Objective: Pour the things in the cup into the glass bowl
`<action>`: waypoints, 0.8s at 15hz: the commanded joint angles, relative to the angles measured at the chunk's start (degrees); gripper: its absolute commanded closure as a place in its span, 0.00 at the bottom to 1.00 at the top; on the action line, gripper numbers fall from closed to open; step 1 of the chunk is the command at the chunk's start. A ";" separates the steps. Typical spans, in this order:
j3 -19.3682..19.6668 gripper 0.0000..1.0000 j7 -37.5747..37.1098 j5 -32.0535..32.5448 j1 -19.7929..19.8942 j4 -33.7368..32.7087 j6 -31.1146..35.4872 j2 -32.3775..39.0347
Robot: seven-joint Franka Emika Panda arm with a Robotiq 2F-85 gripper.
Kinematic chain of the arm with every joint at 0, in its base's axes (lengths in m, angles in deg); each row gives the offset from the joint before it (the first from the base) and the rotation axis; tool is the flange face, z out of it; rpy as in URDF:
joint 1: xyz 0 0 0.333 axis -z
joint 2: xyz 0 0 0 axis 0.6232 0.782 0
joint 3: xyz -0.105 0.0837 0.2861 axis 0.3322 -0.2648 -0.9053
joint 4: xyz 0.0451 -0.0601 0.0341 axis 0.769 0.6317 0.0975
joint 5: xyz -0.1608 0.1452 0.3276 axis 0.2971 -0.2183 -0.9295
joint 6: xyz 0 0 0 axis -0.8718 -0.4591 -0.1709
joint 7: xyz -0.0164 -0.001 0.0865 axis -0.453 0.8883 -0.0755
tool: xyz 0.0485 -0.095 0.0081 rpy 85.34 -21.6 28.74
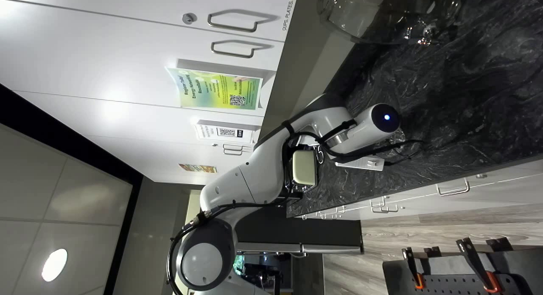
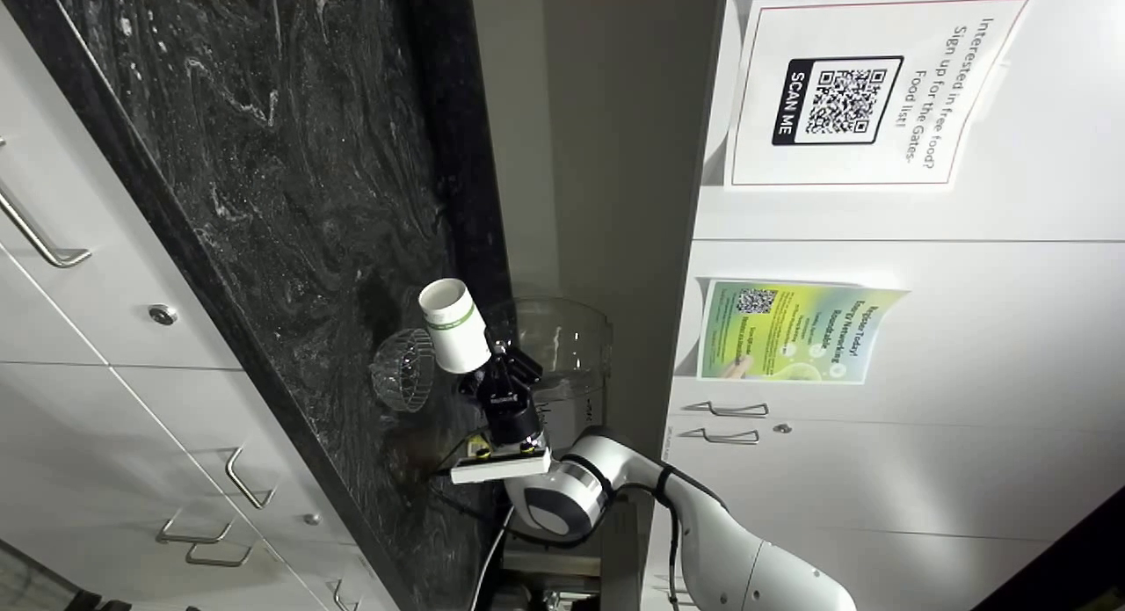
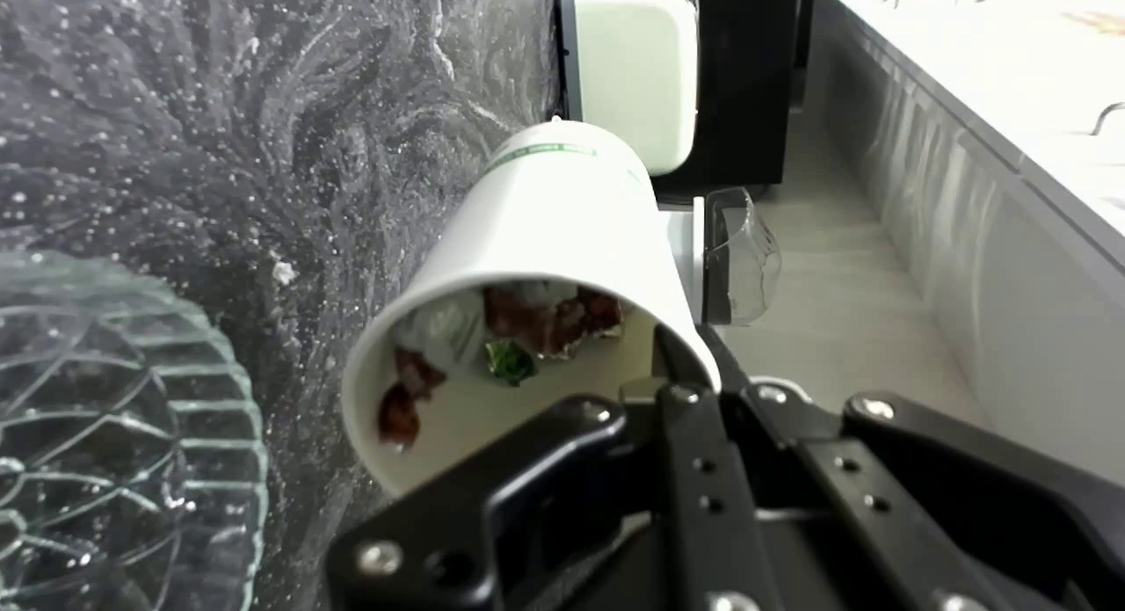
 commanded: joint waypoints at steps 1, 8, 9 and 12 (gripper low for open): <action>0.59 0.99 0.27 -1.83 1.21 -1.87 -5.75 2.36; 1.11 0.99 0.46 -2.91 1.86 -3.22 -10.20 5.33; 1.12 0.99 0.57 -3.02 1.88 -3.36 -10.49 5.66; 1.13 0.99 1.16 -3.49 1.94 -3.65 -11.54 6.51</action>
